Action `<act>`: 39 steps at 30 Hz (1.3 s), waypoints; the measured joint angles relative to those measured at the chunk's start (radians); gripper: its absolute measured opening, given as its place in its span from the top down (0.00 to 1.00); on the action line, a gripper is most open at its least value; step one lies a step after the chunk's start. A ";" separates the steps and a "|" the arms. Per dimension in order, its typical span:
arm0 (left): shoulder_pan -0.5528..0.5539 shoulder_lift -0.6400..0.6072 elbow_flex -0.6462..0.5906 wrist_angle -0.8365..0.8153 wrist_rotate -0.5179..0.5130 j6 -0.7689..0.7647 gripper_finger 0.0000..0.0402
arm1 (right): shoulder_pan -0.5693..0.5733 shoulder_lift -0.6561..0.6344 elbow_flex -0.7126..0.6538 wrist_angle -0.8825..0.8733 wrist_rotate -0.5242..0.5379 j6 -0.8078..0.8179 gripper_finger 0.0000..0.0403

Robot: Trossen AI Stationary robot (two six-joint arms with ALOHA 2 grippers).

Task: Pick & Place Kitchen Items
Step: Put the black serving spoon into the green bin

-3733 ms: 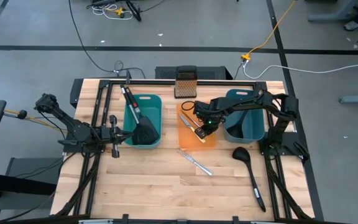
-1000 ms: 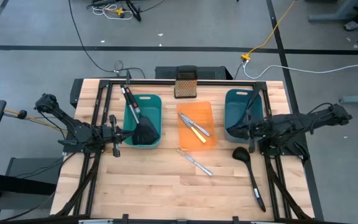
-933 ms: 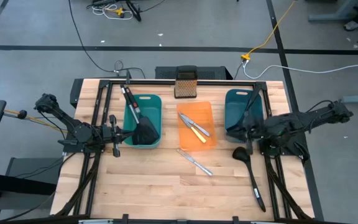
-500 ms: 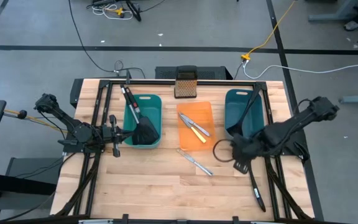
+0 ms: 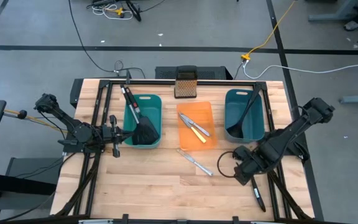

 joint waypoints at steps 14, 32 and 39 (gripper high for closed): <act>0.000 0.000 0.000 -0.004 0.000 0.000 0.96 | 0.109 0.000 -0.272 0.341 -0.055 0.281 0.37; 0.000 0.000 0.000 -0.014 0.000 -0.006 0.96 | 0.122 0.018 -0.494 0.577 -0.140 0.360 0.45; 0.000 0.000 0.000 -0.019 0.000 -0.005 0.96 | 0.118 0.087 -0.504 0.593 -0.195 0.331 0.60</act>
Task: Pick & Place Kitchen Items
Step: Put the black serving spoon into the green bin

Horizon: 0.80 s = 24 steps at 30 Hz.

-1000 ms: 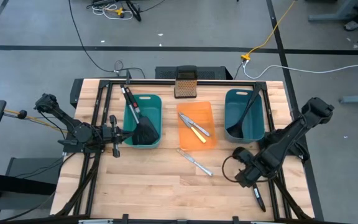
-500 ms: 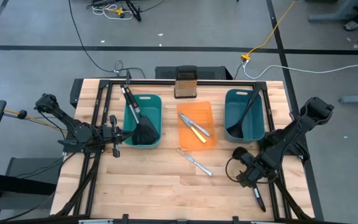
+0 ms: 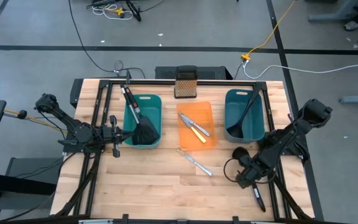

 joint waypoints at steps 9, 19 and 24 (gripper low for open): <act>0.000 0.000 0.000 0.001 -0.003 0.000 0.96 | 0.001 -0.001 0.001 0.038 0.005 -0.010 0.86; 0.000 0.000 0.000 0.002 -0.004 0.000 0.96 | -0.035 0.000 0.114 -0.045 0.155 -0.219 0.89; 0.000 0.000 0.000 0.003 -0.004 0.000 0.96 | -0.121 -0.003 0.299 -0.271 0.299 -0.432 0.89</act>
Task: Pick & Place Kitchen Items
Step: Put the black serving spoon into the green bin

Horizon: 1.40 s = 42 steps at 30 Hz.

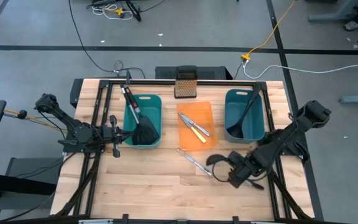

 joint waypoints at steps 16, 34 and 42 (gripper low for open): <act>0.000 0.000 0.000 0.001 0.000 -0.008 0.96 | -0.273 0.009 0.318 -0.009 0.194 -0.710 0.89; 0.000 0.000 0.000 -0.005 0.000 -0.018 0.96 | -0.584 0.043 0.677 -0.353 0.592 -1.481 0.89; 0.000 0.000 0.000 -0.006 -0.026 0.009 0.96 | -0.663 0.043 0.672 -0.514 0.880 -1.626 0.89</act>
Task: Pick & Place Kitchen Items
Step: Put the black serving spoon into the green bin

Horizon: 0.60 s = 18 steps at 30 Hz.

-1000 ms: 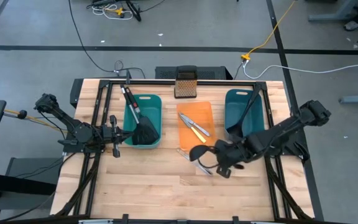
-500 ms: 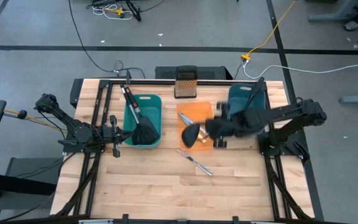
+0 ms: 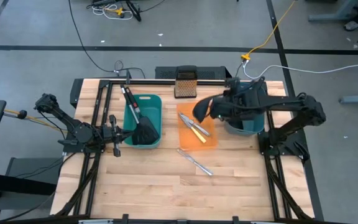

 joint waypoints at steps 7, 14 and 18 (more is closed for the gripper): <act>0.000 0.000 0.000 0.000 0.000 0.021 0.96 | -0.150 -0.007 0.000 -0.165 0.156 0.066 0.89; 0.000 0.000 0.000 0.000 0.000 0.035 0.96 | -0.284 -0.034 -0.041 -0.170 0.211 0.100 0.89; 0.000 0.000 0.000 -0.001 -0.001 0.043 0.96 | -0.352 -0.037 -0.105 -0.172 0.222 0.058 0.89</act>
